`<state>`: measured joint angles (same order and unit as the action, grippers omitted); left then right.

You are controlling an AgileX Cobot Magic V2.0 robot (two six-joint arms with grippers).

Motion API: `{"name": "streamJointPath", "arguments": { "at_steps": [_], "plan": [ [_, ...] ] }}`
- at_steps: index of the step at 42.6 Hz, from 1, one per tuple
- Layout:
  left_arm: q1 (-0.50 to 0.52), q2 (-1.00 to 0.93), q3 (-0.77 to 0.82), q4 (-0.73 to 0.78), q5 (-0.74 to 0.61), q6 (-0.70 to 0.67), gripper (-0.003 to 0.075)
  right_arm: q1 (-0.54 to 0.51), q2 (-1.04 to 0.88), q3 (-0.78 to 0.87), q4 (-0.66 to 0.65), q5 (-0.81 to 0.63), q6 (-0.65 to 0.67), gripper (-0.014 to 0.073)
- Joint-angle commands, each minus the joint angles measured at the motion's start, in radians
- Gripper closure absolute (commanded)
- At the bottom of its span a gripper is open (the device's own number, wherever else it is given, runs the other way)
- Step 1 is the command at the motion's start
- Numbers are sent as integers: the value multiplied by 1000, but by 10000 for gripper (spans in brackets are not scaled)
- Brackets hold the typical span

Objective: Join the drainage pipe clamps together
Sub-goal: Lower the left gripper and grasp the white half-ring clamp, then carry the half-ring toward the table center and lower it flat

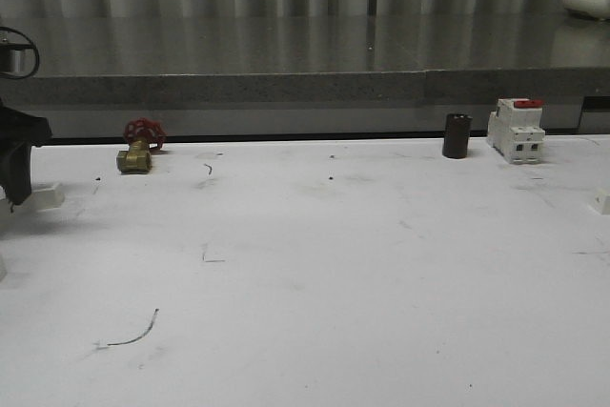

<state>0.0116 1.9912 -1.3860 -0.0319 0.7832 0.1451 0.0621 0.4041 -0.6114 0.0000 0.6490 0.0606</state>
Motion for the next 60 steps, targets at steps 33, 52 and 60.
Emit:
{"name": "streamJointPath", "arguments": {
  "at_steps": [33, 52, 60],
  "plan": [
    [-8, -8, -33, -12, 6, 34, 684, -1, 14, -32, -8, -63, -6, 169],
    [-76, -95, -76, -12, 95, 94, 741, -1, 14, -32, -8, -63, -6, 169],
    [-186, -102, -177, -10, 203, 105, 741, -1, 14, -32, -8, -63, -6, 169]
  ]
}}
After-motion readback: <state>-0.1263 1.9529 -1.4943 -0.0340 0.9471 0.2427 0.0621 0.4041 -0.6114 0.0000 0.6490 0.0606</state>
